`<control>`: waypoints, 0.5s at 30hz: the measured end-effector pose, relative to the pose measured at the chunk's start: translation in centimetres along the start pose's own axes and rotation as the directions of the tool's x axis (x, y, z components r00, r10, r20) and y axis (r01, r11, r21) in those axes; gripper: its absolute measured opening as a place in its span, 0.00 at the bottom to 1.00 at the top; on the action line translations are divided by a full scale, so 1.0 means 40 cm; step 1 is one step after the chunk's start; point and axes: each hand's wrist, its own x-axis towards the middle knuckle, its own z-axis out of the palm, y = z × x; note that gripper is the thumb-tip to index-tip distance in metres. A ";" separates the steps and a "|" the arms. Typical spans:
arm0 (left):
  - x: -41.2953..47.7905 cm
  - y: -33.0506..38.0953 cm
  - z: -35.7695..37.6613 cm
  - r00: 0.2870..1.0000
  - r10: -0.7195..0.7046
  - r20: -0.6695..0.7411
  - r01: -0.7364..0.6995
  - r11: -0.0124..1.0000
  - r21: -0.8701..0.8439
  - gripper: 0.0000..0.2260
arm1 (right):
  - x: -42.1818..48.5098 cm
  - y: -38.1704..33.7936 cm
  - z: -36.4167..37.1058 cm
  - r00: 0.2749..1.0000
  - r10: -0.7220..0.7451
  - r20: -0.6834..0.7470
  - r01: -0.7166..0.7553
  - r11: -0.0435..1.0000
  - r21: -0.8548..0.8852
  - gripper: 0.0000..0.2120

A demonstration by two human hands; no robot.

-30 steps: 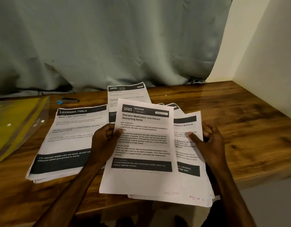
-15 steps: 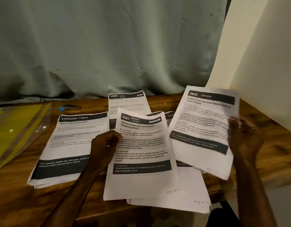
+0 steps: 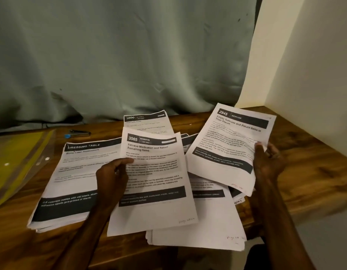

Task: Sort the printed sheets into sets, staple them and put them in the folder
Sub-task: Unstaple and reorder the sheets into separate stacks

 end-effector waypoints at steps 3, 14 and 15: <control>0.000 0.013 -0.003 0.995 -0.050 -0.081 0.048 0.999 -0.019 0.09 | 0.001 0.025 0.012 0.997 0.039 -0.070 -0.040 0.999 -0.007 0.02; 0.005 0.005 -0.012 0.994 -0.066 -0.081 0.065 0.998 -0.016 0.11 | 0.038 0.047 0.028 0.966 0.130 -0.223 -0.127 0.991 0.029 0.11; 0.006 0.010 -0.011 0.996 -0.074 -0.047 0.073 0.997 -0.020 0.11 | 0.020 0.041 0.040 0.978 0.104 -0.178 -0.105 0.994 0.006 0.11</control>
